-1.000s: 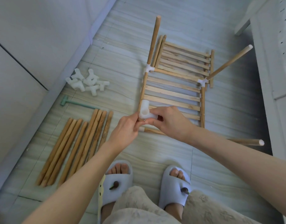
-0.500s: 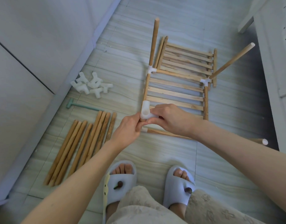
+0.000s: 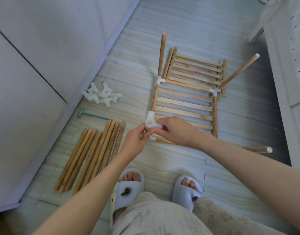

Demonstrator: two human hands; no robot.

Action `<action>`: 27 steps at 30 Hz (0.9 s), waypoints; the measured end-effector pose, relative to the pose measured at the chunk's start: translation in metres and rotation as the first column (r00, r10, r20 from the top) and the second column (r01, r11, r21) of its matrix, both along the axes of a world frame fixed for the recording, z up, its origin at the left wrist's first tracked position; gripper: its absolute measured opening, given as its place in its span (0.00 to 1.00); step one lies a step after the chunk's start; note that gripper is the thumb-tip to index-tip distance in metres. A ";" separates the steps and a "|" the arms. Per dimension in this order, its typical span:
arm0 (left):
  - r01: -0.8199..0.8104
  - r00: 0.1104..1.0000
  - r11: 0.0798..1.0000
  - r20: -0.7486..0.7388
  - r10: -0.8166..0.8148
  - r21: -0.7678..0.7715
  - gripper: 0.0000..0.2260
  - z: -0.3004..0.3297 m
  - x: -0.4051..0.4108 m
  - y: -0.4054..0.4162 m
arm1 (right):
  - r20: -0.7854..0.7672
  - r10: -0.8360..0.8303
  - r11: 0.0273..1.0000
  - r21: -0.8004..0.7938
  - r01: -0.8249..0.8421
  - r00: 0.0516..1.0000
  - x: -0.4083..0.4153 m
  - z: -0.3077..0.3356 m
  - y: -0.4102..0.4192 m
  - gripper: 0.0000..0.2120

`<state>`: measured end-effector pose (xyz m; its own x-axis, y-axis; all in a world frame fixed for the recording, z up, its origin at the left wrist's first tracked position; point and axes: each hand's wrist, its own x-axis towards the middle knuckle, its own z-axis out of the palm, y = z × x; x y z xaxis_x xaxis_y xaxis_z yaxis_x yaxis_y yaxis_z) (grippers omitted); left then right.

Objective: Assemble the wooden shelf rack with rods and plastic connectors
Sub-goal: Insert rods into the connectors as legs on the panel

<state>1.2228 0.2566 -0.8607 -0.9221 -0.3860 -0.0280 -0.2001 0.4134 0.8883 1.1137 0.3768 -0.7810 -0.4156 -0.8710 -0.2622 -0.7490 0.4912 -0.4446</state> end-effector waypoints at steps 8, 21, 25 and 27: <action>-0.068 0.969 0.998 0.239 0.070 -0.014 0.14 -0.015 0.052 -0.024 | 0.490 -0.483 0.871 0.181 0.457 0.726 0.023 -0.006 0.008 0.24; -0.006 0.773 0.974 0.616 0.148 -0.227 0.22 -0.104 0.075 -0.045 | 0.226 -0.212 0.848 0.526 0.064 0.951 0.029 -0.136 -0.006 0.24; 0.076 0.753 0.922 0.628 0.197 -0.381 0.26 -0.116 0.066 -0.044 | 0.224 -0.160 0.794 0.608 -0.010 0.961 0.040 -0.172 0.007 0.26; 0.111 0.750 0.888 0.624 0.219 -0.446 0.27 -0.122 0.065 -0.044 | 0.245 -0.136 0.752 0.656 -0.061 0.960 0.047 -0.183 0.017 0.28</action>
